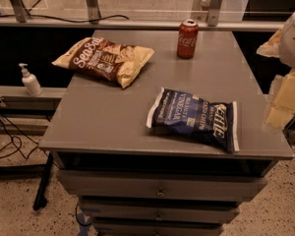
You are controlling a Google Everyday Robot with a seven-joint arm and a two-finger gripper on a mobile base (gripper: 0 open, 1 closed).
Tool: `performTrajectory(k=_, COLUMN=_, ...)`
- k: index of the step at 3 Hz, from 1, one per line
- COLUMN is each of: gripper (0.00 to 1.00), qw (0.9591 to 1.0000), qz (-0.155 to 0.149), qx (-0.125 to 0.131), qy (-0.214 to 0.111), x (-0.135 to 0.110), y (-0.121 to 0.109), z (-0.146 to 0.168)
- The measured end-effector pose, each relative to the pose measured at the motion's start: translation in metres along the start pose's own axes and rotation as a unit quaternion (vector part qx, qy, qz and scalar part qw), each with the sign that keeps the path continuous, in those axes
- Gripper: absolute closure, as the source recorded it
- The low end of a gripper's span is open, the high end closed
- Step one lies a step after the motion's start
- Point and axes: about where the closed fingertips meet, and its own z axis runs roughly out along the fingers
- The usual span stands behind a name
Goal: Pick brown chip bag
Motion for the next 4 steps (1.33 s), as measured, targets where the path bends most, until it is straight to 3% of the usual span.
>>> performTrajectory(k=2, gripper=0.0, qw=0.9999, qz=-0.006, qx=0.007, qy=-0.015, x=-0.007, y=-0.002, z=0.001)
performTrajectory(k=3, gripper=0.0, qw=0.998, qz=-0.015, qx=0.015, qy=-0.059, x=-0.025, y=-0.004, z=0.013)
performTrajectory(k=4, gripper=0.0, qw=0.9885, qz=-0.031, qx=0.046, qy=-0.141, x=-0.074, y=-0.026, z=0.029)
